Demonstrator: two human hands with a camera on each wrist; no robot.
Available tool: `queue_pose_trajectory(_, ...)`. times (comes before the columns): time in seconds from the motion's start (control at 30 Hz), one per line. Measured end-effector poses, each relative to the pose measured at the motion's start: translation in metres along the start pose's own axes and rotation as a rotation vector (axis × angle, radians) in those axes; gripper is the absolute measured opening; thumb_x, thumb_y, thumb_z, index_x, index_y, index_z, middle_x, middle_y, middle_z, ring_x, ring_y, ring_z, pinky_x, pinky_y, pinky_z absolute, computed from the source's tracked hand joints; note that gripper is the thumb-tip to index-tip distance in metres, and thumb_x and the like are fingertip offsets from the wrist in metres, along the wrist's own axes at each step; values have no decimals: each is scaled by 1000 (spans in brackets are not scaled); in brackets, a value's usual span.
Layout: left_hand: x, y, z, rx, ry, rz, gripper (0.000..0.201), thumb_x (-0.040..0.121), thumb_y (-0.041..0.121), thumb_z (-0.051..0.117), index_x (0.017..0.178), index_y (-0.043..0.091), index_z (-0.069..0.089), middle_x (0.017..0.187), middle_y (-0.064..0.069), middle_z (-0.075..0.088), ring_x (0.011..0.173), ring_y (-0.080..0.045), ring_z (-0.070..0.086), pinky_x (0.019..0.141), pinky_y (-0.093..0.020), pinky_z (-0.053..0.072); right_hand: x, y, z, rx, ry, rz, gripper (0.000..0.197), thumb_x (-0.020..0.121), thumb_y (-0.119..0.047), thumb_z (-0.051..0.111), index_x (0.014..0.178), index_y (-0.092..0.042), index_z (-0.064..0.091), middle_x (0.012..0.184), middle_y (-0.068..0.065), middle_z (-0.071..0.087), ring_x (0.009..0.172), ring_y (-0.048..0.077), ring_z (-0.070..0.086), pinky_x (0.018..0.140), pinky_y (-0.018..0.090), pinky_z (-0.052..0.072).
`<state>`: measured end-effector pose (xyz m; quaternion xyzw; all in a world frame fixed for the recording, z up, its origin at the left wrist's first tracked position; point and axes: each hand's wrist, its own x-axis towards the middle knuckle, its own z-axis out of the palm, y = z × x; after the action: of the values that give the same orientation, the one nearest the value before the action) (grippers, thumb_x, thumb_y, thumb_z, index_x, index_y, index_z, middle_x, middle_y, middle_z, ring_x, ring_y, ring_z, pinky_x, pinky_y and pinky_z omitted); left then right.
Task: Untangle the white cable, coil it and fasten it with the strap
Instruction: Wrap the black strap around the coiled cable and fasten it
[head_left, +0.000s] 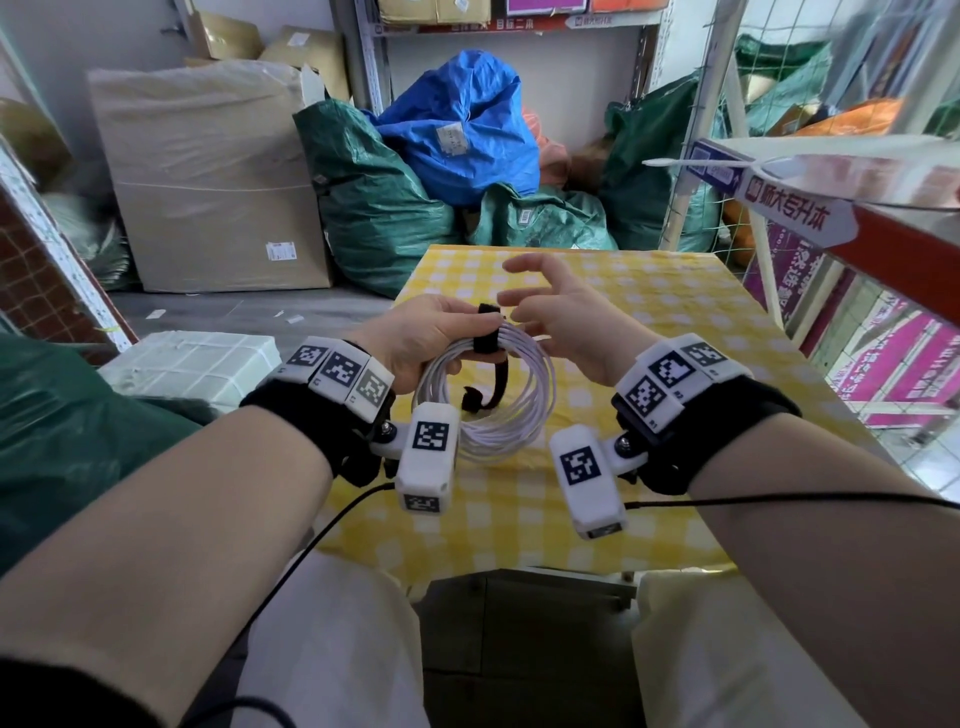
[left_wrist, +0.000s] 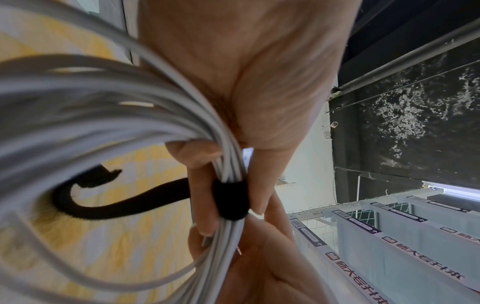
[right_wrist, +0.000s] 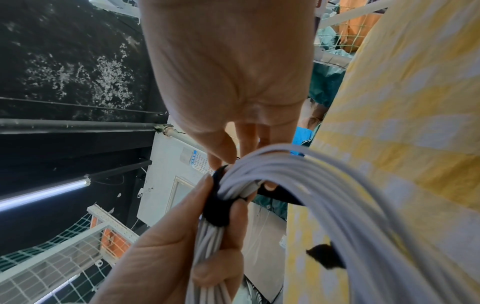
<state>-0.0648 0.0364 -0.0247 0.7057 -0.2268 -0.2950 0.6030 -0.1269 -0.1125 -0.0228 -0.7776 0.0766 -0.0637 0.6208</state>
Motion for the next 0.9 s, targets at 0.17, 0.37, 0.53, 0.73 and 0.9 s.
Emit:
queue_pose_trajectory(0.17,-2,0,1,-1,-8,-9,13,90,11,58,102,12,55,76,-5,71,58,-14,68,35,-17,31,0,-2,1,-157,-65,-25,43,88,3,48,114,-28,63,91,5,69,76,19,66,75,36,58)
queue_pose_trajectory(0.37,-4,-1,1,25,-53,-15,2,90,11,57,91,13,56,69,-1,70,56,-12,67,35,-15,32,-1,0,-2,-93,-23,-77,24,86,6,56,94,-13,68,88,6,69,75,16,66,70,23,59)
queue_pose_trajectory(0.53,-1,1,1,-35,-43,9,13,90,15,57,78,12,53,66,-4,64,45,-11,59,32,-14,32,10,9,-2,-75,211,-90,9,83,-5,66,80,-12,71,78,9,70,70,17,69,74,31,60)
queue_pose_trajectory(0.73,-2,2,-1,-91,-68,8,14,88,7,57,76,12,53,62,-3,57,42,-8,50,34,-15,30,13,14,-9,-116,299,26,7,83,-6,67,78,-11,67,73,8,68,62,14,65,63,25,57)
queue_pose_trajectory(0.9,1,2,2,-148,-27,46,12,87,3,58,77,9,54,67,-7,54,41,-7,48,32,-13,29,8,17,-4,-123,101,125,6,86,-10,63,80,-8,63,78,10,68,67,18,66,66,28,58)
